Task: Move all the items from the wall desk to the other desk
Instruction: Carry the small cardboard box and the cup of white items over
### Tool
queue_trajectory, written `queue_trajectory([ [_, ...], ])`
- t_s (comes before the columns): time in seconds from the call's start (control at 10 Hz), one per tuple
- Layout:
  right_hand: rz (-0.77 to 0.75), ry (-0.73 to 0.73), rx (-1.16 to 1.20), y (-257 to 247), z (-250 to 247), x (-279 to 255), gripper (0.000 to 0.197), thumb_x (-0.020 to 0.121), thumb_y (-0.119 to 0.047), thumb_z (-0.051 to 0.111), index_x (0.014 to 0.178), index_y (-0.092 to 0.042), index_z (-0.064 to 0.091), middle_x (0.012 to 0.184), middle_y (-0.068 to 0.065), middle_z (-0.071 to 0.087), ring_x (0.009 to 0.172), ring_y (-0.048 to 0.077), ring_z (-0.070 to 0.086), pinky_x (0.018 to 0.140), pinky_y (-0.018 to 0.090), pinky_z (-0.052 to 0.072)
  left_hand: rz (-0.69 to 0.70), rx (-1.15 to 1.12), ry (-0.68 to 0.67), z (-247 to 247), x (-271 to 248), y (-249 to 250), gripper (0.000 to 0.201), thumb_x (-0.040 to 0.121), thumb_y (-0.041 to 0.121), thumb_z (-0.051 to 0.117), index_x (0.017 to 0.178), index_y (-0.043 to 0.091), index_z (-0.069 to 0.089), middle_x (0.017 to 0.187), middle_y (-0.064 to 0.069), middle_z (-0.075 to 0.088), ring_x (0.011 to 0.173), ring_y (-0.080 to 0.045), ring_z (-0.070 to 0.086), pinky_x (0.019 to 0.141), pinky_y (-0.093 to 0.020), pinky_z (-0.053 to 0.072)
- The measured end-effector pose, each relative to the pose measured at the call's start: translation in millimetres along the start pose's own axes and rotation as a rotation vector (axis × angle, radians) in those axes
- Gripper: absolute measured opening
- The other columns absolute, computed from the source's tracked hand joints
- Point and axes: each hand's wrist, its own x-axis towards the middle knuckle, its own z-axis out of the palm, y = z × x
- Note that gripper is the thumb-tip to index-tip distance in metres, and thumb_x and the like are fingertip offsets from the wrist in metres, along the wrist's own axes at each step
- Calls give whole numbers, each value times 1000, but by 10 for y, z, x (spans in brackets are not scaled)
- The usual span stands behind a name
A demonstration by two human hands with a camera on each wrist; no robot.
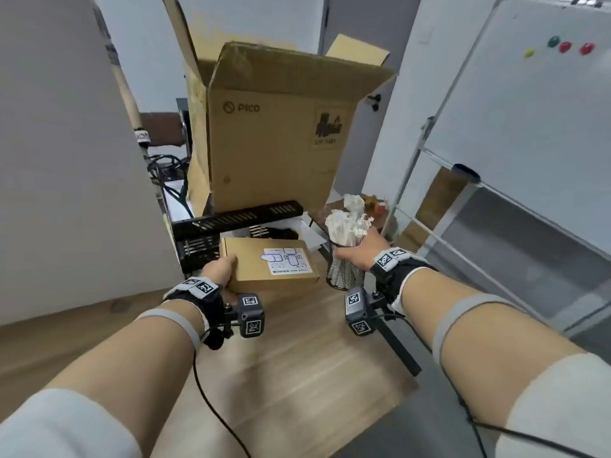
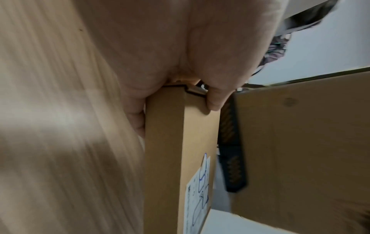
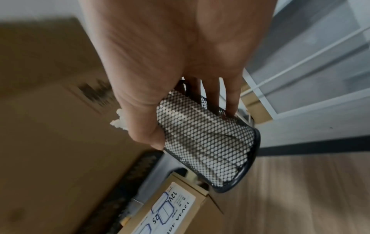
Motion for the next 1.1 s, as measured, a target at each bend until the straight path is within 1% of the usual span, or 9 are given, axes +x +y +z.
queue_trajectory([
  [0.1, 34, -62, -70, 151, 449, 453, 102, 48, -54, 79, 133, -9, 44, 122, 7, 62, 110, 28, 62, 90, 35, 54, -118, 1, 31, 28, 331, -328, 38, 92, 37, 54, 111, 4, 54, 116, -21, 62, 105, -48, 63, 85, -63, 53],
  [0.3, 46, -93, -69, 500, 1013, 1177, 116, 25, -63, 70, 129, -16, 50, 120, 4, 64, 108, 27, 64, 93, 41, 55, -206, 197, 144, 200, 693, -760, 53, 101, 42, 33, 125, -1, 53, 127, -27, 56, 113, -43, 58, 99, -49, 48],
  [0.5, 0, -103, -41, 455, 1235, 1491, 110, 50, -43, 81, 141, -5, 32, 135, 15, 51, 122, 34, 54, 101, 45, 48, -277, 123, 185, 249, 1515, -1387, 84, 65, 72, 42, 122, 12, 56, 126, -21, 63, 112, -41, 63, 99, -51, 50],
  [0.6, -17, -139, -92, 456, 1300, 1664, 115, 55, -43, 82, 146, -5, 24, 141, 15, 45, 126, 35, 51, 103, 42, 47, -261, 64, 160, 417, 1308, -1193, 41, 87, 49, 49, 107, 14, 59, 116, -16, 64, 109, -37, 64, 93, -45, 55],
  [0.7, -23, -214, -128, 451, 1359, 1810, 113, 66, -41, 81, 150, -5, 15, 145, 16, 36, 130, 35, 45, 106, 40, 43, -263, 8, 197, 587, 1065, -943, 32, 76, 55, 55, 85, 24, 57, 129, -21, 61, 107, -35, 63, 94, -52, 54],
  [0.8, -87, -319, -224, 433, 1360, 1916, 128, 64, -55, 79, 154, -8, 2, 155, 16, 22, 138, 35, 34, 110, 38, 36, -330, -316, 152, 536, 1219, -1069, 58, 73, 60, 68, 109, 15, 58, 130, -10, 60, 92, -27, 66, 69, -49, 59],
  [0.9, -82, -386, -199, 325, 1237, 1933, 128, 65, -60, 80, 152, -11, 0, 153, 18, 18, 141, 36, 30, 113, 42, 35, -356, -302, 188, 679, 839, -734, 87, 62, 75, 71, 122, 15, 57, 125, -8, 67, 100, -22, 70, 92, -50, 49],
  [1.0, -98, -350, -108, 84, 1074, 1875, 130, 57, -66, 81, 152, -18, 7, 150, 16, 23, 138, 38, 33, 111, 49, 37, -317, -253, 276, 604, 577, -527, 82, 82, 69, 55, 146, 21, 40, 149, -8, 47, 137, -27, 45, 111, -58, 29],
  [1.1, -224, -255, -193, -177, 965, 1690, 112, 65, -67, 72, 149, -14, 21, 149, 15, 32, 139, 35, 32, 112, 50, 32, -260, -266, 339, 359, 355, -409, 88, 82, 70, 52, 153, 23, 29, 158, -8, 32, 145, -30, 29, 113, -57, 24],
])
